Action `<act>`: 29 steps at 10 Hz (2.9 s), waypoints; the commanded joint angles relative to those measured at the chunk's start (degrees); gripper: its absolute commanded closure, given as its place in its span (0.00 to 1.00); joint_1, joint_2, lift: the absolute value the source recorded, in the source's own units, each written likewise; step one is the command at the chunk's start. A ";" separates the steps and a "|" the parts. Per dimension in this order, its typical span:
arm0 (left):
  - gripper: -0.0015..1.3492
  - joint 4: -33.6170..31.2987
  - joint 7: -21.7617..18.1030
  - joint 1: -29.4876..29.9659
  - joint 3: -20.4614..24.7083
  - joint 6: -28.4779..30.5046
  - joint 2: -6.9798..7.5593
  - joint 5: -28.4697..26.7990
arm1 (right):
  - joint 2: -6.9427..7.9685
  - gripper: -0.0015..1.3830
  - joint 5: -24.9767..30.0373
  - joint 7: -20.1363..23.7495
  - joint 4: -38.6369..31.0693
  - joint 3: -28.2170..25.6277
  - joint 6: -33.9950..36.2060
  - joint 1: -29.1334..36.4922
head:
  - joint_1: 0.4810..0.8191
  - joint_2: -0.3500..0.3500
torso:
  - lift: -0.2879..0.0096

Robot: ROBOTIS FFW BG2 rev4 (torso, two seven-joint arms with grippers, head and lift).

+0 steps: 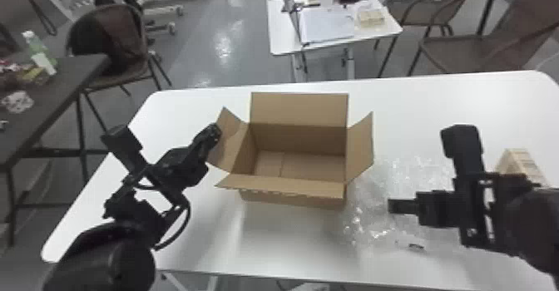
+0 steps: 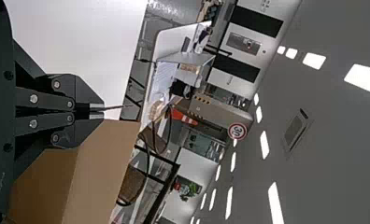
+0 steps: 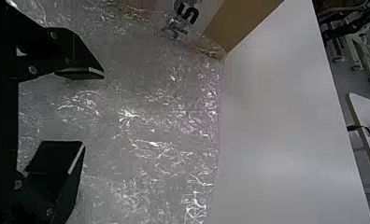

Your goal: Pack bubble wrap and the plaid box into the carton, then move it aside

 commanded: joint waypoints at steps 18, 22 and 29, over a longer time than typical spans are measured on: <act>0.90 0.00 2.90 1.01 0.76 -2.26 0.12 -0.17 | -0.24 0.93 -4.96 8.23 -22.37 -8.78 -7.20 -2.58 | 0.49 0.81 | 0.41; 0.90 0.00 5.19 0.75 -1.52 -2.96 0.47 -0.35 | -0.24 0.93 -19.38 9.47 -11.91 -4.56 -11.86 -8.56 | 0.33 0.85 | 0.41; 0.90 -0.09 11.51 1.45 -7.76 -7.01 1.09 2.03 | 0.25 0.93 -31.68 20.01 19.64 7.13 -24.96 -15.85 | 0.37 1.00 | 0.41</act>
